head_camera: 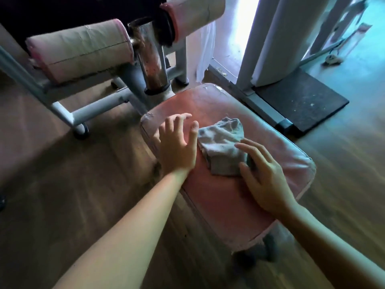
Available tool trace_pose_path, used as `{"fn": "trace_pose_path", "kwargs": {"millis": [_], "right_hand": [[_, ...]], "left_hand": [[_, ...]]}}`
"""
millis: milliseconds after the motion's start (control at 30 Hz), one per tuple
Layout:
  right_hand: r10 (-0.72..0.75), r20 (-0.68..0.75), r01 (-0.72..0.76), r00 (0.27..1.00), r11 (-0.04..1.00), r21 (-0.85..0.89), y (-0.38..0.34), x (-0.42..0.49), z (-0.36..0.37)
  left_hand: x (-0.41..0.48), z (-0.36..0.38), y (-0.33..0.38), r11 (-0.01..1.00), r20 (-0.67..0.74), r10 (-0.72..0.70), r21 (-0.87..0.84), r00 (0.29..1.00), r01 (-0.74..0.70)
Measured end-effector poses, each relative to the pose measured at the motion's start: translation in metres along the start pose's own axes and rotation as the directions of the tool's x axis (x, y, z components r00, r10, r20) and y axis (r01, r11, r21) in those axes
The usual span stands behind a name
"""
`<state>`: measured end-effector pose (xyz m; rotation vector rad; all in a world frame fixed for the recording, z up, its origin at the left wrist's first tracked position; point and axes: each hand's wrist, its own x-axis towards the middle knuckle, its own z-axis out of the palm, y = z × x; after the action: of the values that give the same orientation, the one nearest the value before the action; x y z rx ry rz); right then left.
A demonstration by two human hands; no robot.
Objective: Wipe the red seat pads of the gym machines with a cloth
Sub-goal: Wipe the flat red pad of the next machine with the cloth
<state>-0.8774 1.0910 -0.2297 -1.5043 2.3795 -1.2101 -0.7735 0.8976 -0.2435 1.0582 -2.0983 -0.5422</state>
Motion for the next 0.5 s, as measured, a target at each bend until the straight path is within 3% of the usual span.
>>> {"fn": "trace_pose_path", "kwargs": {"millis": [67,133,200,267,367,500], "right_hand": [[0.047,-0.198,-0.064,0.979,0.994,-0.083,0.005,-0.005,0.002],[0.132,-0.293,-0.160,0.947,0.984,-0.074,0.009,-0.001,0.005],[0.186,-0.354,-0.210,0.917,0.977,-0.032,0.011,0.001,0.006],[0.235,-0.405,-0.245,0.884,0.969,0.028,0.017,0.001,0.006],[0.299,-0.409,-0.267,0.862,0.954,0.135,0.022,-0.001,0.003],[0.266,-0.381,-0.227,0.885,0.963,0.144,0.023,-0.004,0.003]], "left_hand": [[-0.003,-0.002,0.001,0.972,0.102,0.225,-0.091,0.969,-0.217],[-0.006,-0.001,0.002,0.864,0.271,0.504,-0.145,0.820,-0.482],[-0.007,0.001,0.003,0.787,0.402,0.603,-0.160,0.689,-0.595],[-0.009,0.002,0.005,0.809,0.420,0.572,-0.144,0.704,-0.571],[-0.017,-0.002,0.018,0.889,0.381,0.457,-0.167,0.804,-0.427],[-0.028,-0.018,0.037,0.945,0.325,0.296,0.038,0.898,-0.325]]}}
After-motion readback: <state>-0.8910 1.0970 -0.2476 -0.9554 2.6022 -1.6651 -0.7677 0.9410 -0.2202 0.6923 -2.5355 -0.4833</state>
